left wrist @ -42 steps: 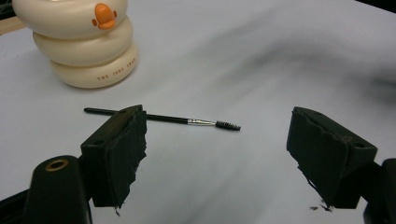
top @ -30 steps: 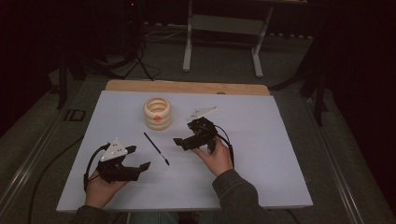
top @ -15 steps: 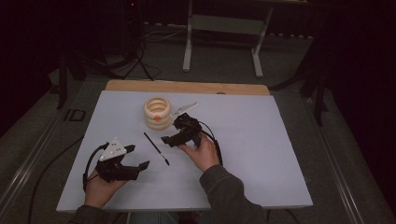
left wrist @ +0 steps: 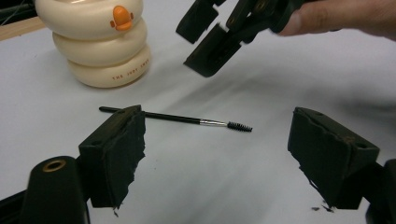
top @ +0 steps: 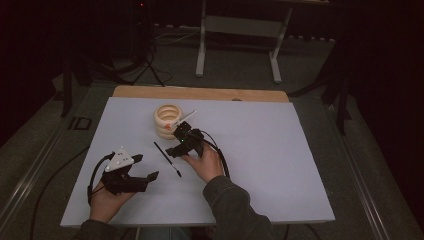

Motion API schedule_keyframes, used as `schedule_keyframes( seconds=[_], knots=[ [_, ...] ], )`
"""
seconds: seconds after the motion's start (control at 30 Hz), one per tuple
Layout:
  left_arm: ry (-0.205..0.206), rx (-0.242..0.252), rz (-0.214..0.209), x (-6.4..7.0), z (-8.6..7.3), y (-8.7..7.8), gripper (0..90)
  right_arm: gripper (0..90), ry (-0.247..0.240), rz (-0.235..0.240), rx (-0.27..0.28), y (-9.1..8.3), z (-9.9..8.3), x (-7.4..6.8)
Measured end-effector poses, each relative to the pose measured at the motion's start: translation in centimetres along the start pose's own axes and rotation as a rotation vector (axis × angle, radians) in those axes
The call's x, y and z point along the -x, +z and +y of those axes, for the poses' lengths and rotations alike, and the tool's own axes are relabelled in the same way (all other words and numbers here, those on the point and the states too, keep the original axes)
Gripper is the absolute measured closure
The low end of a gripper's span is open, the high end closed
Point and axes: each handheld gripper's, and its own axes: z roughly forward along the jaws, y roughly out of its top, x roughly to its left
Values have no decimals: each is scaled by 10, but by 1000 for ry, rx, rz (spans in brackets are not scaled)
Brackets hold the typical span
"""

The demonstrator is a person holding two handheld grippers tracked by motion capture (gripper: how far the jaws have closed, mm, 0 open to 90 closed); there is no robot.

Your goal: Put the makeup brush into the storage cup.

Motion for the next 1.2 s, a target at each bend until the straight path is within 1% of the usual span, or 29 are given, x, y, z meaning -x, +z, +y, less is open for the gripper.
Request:
schedule_keyframes(
  seconds=[0.03, 0.07, 0.13, 0.2, 0.3, 0.33, 0.4, 0.5, 0.63, 0.73, 0.87, 0.97, 1.13, 1.2],
  knots=[
    [0, -1, 0, 0, 0, 0, 195, 342, -4, -7, -4, 2, 0, 0],
    [2, -1, 0, 0, 0, 0, 194, 346, 3, -8, -9, 4, 0, 0],
    [1, 0, 0, 0, 0, 0, 195, 353, 1, -3, -15, 8, 0, 0],
    [1, -1, 2, -1, 0, -1, 195, 357, 11, -14, -32, 13, 0, -2],
    [0, 2, 4, -2, 0, -2, 195, 358, 9, -11, -42, 16, -1, -2],
    [-4, 4, 6, -3, 0, -3, 195, 398, -3, -3, -59, 21, -2, -4],
    [-4, 4, 7, -4, 0, -4, 195, 406, -2, -8, -65, 24, -2, -6],
    [-8, 7, 3, -4, 0, -4, 195, 422, -10, -7, -77, 28, -2, -8],
    [-3, 1, 0, -4, 0, -2, 195, 454, -25, -15, -103, 35, -2, -10],
    [-2, 0, 0, -3, 0, -2, 195, 477, -13, -1, -112, 39, -3, -10],
    [-3, 0, 1, -4, -1, -2, 195, 526, -5, 6, -132, 43, -4, -11],
    [-4, -1, 1, -4, 0, -2, 196, 570, -15, 7, -153, 47, -4, -13],
    [-5, 2, 1, -4, 0, -2, 196, 624, -16, 5, -177, 52, -5, -15],
    [-4, 0, 0, -4, 0, -2, 197, 643, -22, -8, -180, 53, -5, -16]
  ],
)
